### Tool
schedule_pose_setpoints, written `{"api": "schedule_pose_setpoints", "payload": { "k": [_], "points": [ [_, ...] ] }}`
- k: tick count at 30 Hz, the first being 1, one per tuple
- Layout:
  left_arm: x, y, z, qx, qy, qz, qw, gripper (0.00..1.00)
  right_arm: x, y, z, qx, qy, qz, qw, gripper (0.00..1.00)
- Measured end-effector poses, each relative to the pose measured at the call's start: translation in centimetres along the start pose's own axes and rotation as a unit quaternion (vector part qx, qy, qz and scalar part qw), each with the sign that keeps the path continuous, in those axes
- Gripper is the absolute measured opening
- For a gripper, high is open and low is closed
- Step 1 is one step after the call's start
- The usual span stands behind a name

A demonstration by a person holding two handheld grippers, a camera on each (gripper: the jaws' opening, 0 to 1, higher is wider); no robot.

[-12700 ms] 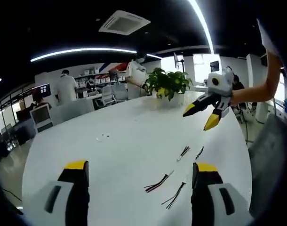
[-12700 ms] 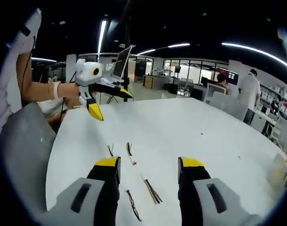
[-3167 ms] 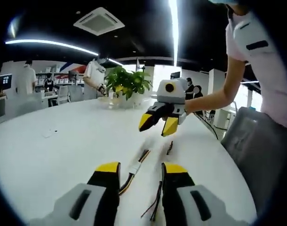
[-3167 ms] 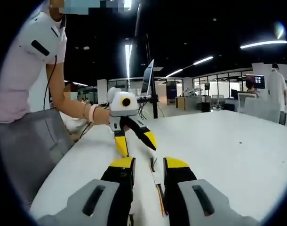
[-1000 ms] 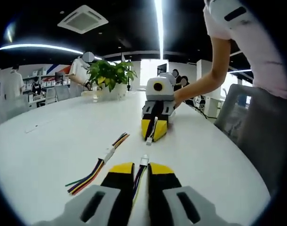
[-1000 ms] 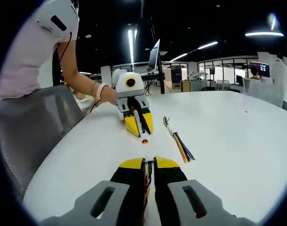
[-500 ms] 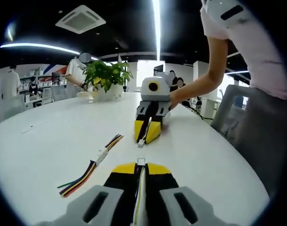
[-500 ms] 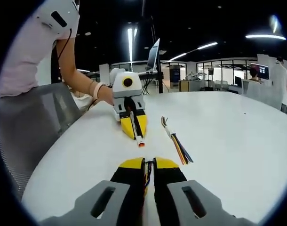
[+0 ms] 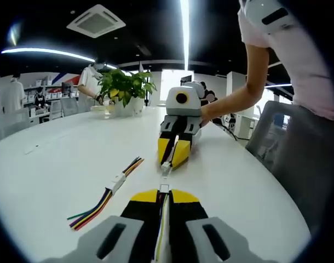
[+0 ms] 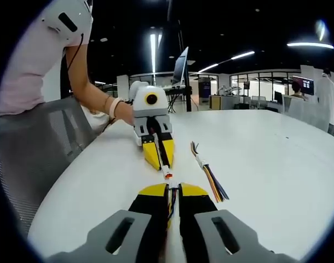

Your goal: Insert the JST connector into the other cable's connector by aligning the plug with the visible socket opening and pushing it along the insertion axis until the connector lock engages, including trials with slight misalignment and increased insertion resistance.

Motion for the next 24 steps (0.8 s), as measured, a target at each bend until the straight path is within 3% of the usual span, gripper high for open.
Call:
{"api": "schedule_pose_setpoints", "payload": {
  "k": [24],
  "points": [
    [0.3, 1.1, 0.3, -0.015, -0.008, -0.027, 0.9995, 0.0, -1.0, 0.9, -0.7, -0.021, 0.023, 0.025, 0.9992, 0.04]
  ]
}}
Point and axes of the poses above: the point that each gripper's makers call its tool centre point, and the gripper's own axes: z roughly backward along the fingers, x roughly to its right, y roughly out of its top, the point moved 9 cm from there along z, roughly backward along the fingers, and after that the axes turned 14 degrees about -x, right-handed, at the moved point
